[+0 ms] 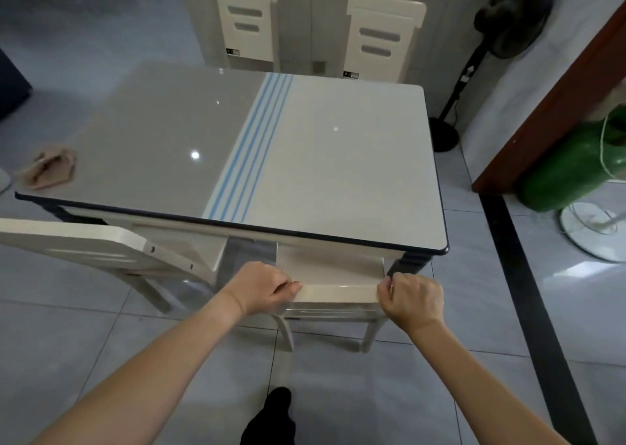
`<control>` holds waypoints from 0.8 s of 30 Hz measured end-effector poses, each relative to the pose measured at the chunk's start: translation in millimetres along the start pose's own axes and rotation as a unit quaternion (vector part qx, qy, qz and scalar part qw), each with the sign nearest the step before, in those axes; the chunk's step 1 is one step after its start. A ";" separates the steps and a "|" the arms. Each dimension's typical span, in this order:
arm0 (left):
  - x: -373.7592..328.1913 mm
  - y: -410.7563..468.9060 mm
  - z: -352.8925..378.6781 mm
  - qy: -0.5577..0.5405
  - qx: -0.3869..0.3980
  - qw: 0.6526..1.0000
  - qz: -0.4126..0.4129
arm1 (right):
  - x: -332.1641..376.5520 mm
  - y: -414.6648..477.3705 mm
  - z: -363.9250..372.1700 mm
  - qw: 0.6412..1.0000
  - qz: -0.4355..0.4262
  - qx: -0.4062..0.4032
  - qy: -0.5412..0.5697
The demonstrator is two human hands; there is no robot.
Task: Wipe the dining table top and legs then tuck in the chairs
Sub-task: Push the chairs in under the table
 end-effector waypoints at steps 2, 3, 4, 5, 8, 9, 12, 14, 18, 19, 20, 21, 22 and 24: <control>24.1 5.0 -0.4 -0.006 0.006 1.000 0.008 | 13.5 8.5 4.0 1.000 0.013 -0.006 0.000; 35.9 7.6 -0.9 -0.009 0.010 1.000 0.012 | 20.1 12.3 6.3 1.000 0.018 -0.009 -0.003; 47.0 9.8 -1.6 -0.011 0.015 1.000 0.019 | 27.3 15.9 8.4 1.000 0.024 -0.003 -0.007; 57.6 11.9 -2.7 -0.011 0.020 0.999 0.026 | 33.9 19.2 10.0 0.999 0.029 0.001 -0.013; 83.9 18.2 -7.9 -0.021 0.039 0.998 0.046 | 53.1 26.3 13.8 0.998 0.043 0.034 -0.025; 91.0 20.4 -9.5 -0.030 0.043 0.997 0.049 | 57.8 29.4 14.2 0.997 0.046 0.045 -0.038; 105.1 29.3 -14.0 -0.034 0.048 0.997 0.053 | 65.7 41.0 14.1 0.995 0.050 0.051 -0.068; 107.6 35.9 -12.8 -0.032 0.050 0.997 0.057 | 66.5 47.9 13.6 0.997 0.057 0.031 -0.047; 104.0 49.9 -8.7 -0.034 0.062 0.996 0.056 | 56.6 60.0 12.2 0.997 0.069 0.026 -0.033; 101.0 53.4 -8.2 -0.036 0.064 0.996 0.056 | 52.7 62.7 12.4 0.995 0.070 0.035 -0.056; 97.5 56.5 -7.8 -0.038 0.065 0.996 0.057 | 48.1 65.2 13.0 0.993 0.070 0.042 -0.079; 93.9 59.3 -7.6 -0.040 0.065 0.995 0.056 | 42.7 67.3 14.7 0.992 0.068 0.046 -0.095; 90.6 61.7 -7.3 -0.044 0.067 0.995 0.056 | 38.4 68.4 16.2 0.992 0.068 0.046 -0.099; 85.1 63.7 -6.5 -0.056 0.072 0.994 0.056 | 34.0 68.2 15.6 0.993 0.074 0.042 -0.082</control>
Point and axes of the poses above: each hand's wrist, its own y-axis towards the middle knuckle, its own z-axis out of the palm, x = y × z, the point moved 1 cm from there along y, towards the middle knuckle, and after that the axes turned 13 degrees about z, right-handed, at the moved point
